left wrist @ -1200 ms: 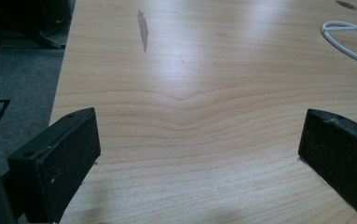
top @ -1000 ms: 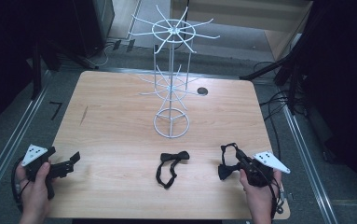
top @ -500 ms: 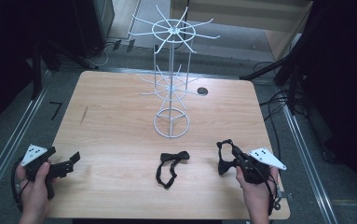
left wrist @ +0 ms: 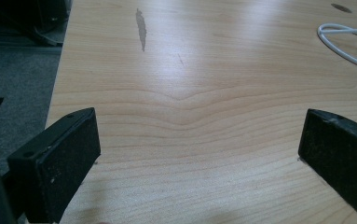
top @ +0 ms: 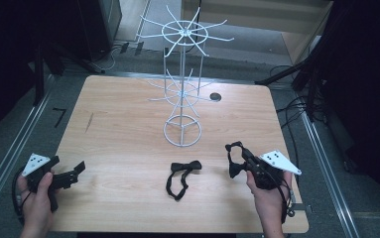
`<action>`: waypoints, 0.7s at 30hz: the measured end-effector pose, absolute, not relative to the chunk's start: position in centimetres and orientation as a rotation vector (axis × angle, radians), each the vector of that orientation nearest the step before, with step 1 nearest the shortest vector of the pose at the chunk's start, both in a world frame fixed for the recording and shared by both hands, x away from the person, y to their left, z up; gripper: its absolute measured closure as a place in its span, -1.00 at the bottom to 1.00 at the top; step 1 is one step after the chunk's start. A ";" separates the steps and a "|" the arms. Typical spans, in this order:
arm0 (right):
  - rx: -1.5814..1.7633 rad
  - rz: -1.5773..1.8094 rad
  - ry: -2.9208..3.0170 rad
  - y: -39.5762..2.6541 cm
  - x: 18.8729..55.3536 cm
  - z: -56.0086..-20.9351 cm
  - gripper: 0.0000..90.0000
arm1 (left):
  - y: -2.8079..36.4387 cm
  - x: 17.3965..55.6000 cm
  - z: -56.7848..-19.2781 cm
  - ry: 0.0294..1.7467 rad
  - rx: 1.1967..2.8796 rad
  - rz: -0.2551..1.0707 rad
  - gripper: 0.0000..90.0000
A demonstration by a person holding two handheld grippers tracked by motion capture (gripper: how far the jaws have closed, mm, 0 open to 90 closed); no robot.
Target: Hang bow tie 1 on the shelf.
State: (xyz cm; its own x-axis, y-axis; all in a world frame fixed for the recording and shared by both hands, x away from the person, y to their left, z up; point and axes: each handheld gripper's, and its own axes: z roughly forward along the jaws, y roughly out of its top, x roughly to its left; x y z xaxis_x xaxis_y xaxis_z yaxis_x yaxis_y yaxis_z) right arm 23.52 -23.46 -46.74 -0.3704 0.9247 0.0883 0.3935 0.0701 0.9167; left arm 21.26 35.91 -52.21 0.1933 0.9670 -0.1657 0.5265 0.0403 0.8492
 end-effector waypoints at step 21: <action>1.193 1.386 1.838 -20.3 23.9 -44.1 1.00 | 35.9 21.3 -52.2 1.450 1.607 0.642 -1.00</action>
